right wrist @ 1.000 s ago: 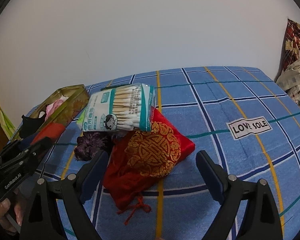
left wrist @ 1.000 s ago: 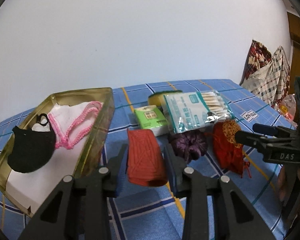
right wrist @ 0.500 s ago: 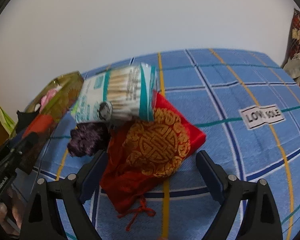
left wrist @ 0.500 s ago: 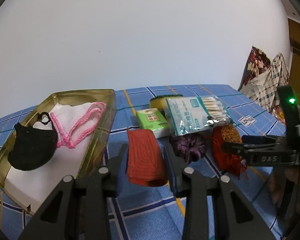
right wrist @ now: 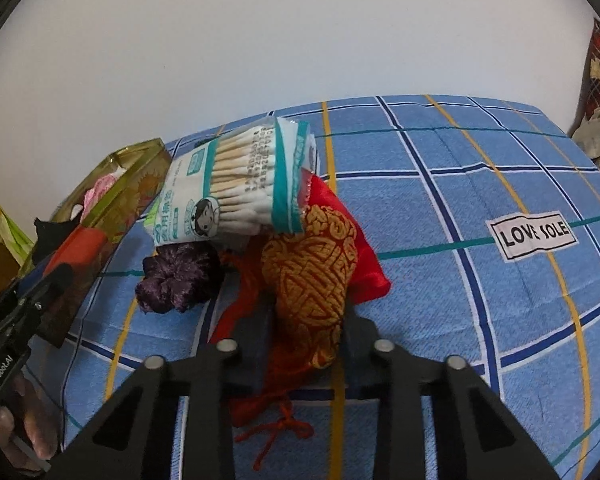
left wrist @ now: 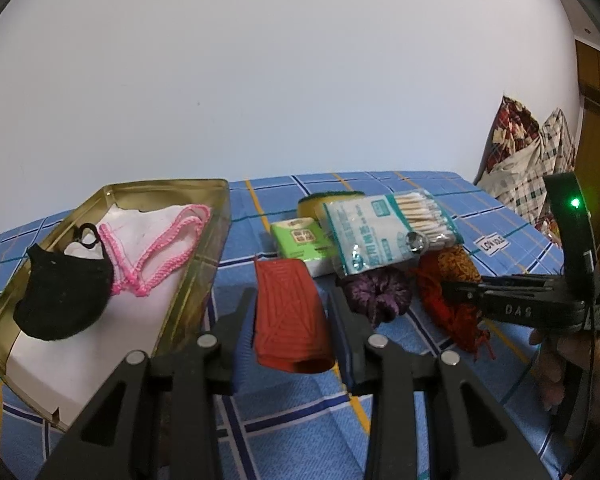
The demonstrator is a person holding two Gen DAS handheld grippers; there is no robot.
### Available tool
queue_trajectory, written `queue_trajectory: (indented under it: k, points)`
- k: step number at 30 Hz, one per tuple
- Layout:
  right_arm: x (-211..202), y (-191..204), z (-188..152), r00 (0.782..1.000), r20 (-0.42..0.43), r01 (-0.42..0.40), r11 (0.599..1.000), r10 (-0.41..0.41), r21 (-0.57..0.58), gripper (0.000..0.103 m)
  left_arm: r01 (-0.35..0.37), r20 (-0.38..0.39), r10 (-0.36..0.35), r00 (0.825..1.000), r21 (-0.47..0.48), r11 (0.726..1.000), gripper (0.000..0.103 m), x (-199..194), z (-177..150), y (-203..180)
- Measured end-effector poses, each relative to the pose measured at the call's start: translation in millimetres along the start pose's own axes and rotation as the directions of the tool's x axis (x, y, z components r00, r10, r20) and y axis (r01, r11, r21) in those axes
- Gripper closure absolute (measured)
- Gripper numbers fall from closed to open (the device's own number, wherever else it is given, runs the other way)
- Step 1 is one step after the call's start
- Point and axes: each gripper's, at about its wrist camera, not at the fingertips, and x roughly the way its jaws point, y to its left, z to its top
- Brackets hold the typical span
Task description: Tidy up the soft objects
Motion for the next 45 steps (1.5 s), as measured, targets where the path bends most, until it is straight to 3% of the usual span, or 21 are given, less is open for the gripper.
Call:
queue_trajectory:
  k: [5, 18, 33, 45]
  points:
    - [-12.7, 0.0, -0.7, 0.998, 0.065, 0.010, 1.000, -0.010, 0.001, 0.080, -0.002, 0.006, 0.002, 1.000, 0.004, 1.000, 0.069, -1.6, -0.5, -1.6]
    - [-47.6, 5.1, -7.0, 0.969, 0.238, 0.069, 0.998, -0.069, 0.005, 0.083, 0.002, 0.020, -0.003, 1.000, 0.008, 1.000, 0.069, -4.0, 0.1, -2.0]
    - [-62.1, 14.6, -13.3, 0.941, 0.328, 0.098, 0.995, -0.086, -0.021, 0.083, 0.003, 0.038, -0.003, 0.999, 0.005, 1.000, 0.069, -10.8, -1.6, -4.4]
    - [-71.2, 17.4, -19.7, 0.930, 0.361, 0.079, 0.996, -0.063, -0.030, 0.083, -0.009, 0.062, 0.007, 0.998, 0.025, 1.000, 0.069, -17.6, -1.5, -7.2]
